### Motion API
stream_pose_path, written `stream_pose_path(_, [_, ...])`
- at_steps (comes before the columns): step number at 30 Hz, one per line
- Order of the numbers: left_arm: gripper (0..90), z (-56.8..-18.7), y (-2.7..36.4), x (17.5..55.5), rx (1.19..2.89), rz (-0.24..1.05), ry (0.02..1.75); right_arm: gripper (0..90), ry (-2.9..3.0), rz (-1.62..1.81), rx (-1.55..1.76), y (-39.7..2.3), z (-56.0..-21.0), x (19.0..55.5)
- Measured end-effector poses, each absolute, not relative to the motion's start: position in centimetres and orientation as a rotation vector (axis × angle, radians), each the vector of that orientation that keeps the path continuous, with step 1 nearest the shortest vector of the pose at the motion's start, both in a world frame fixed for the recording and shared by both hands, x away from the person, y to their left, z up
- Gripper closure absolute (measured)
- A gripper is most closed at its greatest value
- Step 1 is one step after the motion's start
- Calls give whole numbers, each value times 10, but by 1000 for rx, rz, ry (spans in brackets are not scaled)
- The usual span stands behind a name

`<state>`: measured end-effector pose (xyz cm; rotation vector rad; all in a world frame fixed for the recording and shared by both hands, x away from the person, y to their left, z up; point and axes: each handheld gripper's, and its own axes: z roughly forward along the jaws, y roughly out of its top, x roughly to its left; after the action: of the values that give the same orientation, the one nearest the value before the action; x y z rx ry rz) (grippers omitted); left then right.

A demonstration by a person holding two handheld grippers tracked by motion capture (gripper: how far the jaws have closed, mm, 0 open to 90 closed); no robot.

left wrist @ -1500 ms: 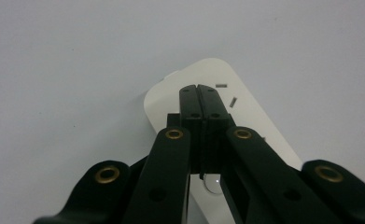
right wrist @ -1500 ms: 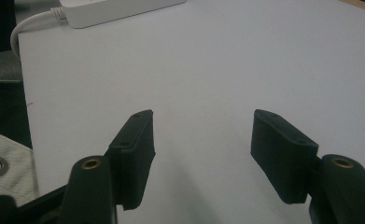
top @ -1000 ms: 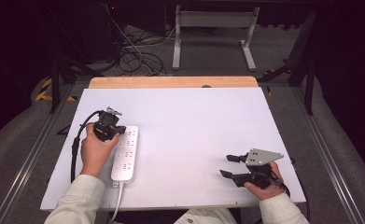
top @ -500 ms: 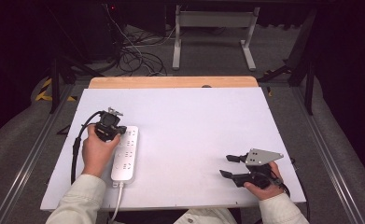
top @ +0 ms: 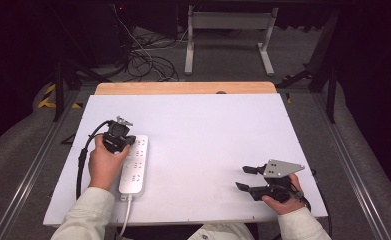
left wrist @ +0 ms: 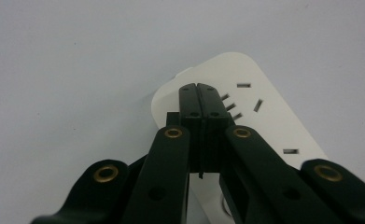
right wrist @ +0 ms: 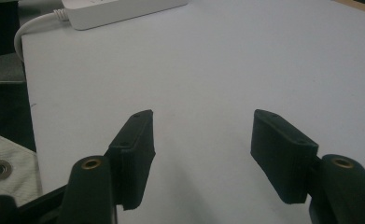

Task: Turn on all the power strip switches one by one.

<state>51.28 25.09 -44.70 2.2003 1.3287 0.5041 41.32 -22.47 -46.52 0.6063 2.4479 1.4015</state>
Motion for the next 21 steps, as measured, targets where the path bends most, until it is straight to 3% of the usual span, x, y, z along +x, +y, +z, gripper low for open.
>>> stream_pose_path(17, [900, -450, 250, 511, 2164, 509, 1356, 402, 2457, 1401, 602, -224, -466, 414])
stream_pose_path(21, [899, -437, 252, 501, 2106, 497, 1292, 401, 2446, 1407, 605, -225, -465, 414])
